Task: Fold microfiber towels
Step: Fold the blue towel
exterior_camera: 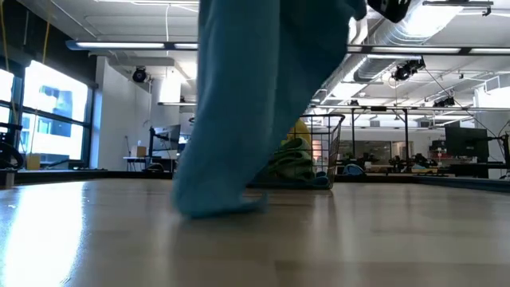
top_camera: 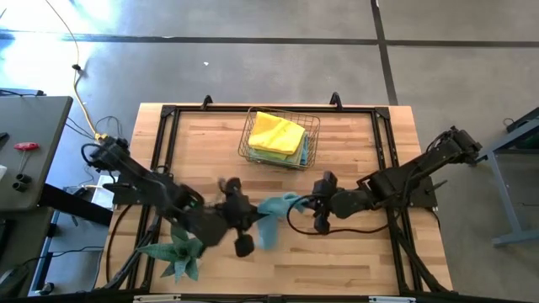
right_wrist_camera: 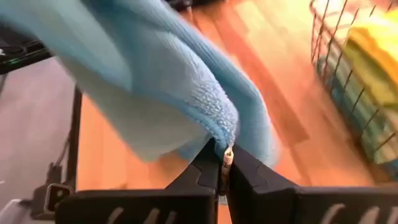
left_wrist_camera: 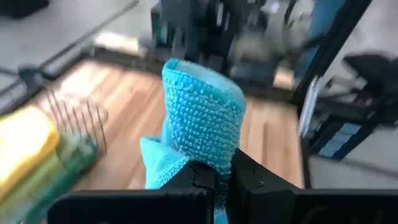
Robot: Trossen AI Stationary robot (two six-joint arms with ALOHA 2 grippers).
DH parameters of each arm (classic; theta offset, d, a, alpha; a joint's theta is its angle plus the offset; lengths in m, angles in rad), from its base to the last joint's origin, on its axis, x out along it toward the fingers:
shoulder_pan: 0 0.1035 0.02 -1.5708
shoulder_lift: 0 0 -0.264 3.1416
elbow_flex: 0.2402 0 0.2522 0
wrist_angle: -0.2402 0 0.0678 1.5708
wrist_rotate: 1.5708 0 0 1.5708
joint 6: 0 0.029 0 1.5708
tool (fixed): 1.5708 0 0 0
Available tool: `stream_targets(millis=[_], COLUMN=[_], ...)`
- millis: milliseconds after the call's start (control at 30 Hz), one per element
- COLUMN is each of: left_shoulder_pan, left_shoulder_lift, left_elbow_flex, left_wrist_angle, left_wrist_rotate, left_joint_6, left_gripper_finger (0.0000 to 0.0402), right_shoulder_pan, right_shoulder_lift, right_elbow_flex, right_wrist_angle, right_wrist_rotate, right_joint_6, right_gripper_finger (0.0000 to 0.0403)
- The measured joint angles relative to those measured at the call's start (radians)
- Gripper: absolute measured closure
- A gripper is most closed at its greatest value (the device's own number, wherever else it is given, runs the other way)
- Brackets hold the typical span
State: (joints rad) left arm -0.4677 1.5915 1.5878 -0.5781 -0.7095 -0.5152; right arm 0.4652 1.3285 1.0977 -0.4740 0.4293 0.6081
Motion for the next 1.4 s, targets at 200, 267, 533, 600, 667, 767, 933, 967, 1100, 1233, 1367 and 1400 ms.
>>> stream_targets(millis=[200, 267, 533, 600, 667, 767, 933, 967, 1100, 1233, 1367, 1400], left_shoulder_pan=[0.026, 0.038, 0.071, 0.076, 0.076, 0.077, 0.087, 0.090, 0.104, 0.115, 0.115, 0.115], left_shoulder_lift=[0.084, 0.116, 0.222, 0.240, 0.251, 0.255, 0.256, 0.256, 0.256, 0.256, 0.256, 0.256], left_elbow_flex=[-0.093, -0.104, -0.108, -0.108, -0.108, -0.108, -0.108, -0.108, -0.107, -0.107, -0.107, -0.107], left_wrist_angle=[-0.002, -0.002, 0.008, 0.006, 0.001, 0.000, -0.002, -0.002, -0.027, -0.147, -0.206, -0.194], left_wrist_rotate=[0.026, 0.029, 0.144, 0.188, 0.226, 0.251, 0.258, 0.262, 0.279, 0.316, 0.318, 0.325], left_joint_6=[-0.115, -0.138, -0.166, -0.164, -0.163, -0.132, -0.120, -0.120, -0.109, -0.061, -0.022, -0.004], left_gripper_finger=[0.0400, 0.0400, 0.0385, 0.0367, 0.0345, 0.0310, 0.0264, 0.0257, 0.0244, 0.0244, 0.0245, 0.0245], right_shoulder_pan=[-0.001, -0.005, 0.005, 0.009, 0.014, 0.025, 0.045, 0.049, 0.064, 0.075, 0.075, 0.074], right_shoulder_lift=[0.000, 0.000, 0.009, 0.012, 0.014, 0.014, 0.014, 0.014, 0.013, 0.013, 0.013, 0.013], right_elbow_flex=[0.000, 0.000, 0.000, 0.000, 0.000, 0.000, 0.000, 0.000, 0.000, 0.000, 0.000, 0.000], right_wrist_angle=[-0.017, -0.043, -0.220, -0.267, -0.330, -0.401, -0.459, -0.465, -0.476, -0.477, -0.480, -0.480], right_wrist_rotate=[-0.066, -0.094, -0.136, -0.179, -0.230, -0.275, -0.344, -0.356, -0.400, -0.444, -0.449, -0.449], right_joint_6=[0.064, 0.103, 0.277, 0.305, 0.336, 0.380, 0.439, 0.447, 0.468, 0.468, 0.467, 0.467], right_gripper_finger=[0.0402, 0.0402, 0.0403, 0.0403, 0.0403, 0.0403, 0.0403, 0.0403, 0.0403, 0.0403, 0.0403, 0.0403])
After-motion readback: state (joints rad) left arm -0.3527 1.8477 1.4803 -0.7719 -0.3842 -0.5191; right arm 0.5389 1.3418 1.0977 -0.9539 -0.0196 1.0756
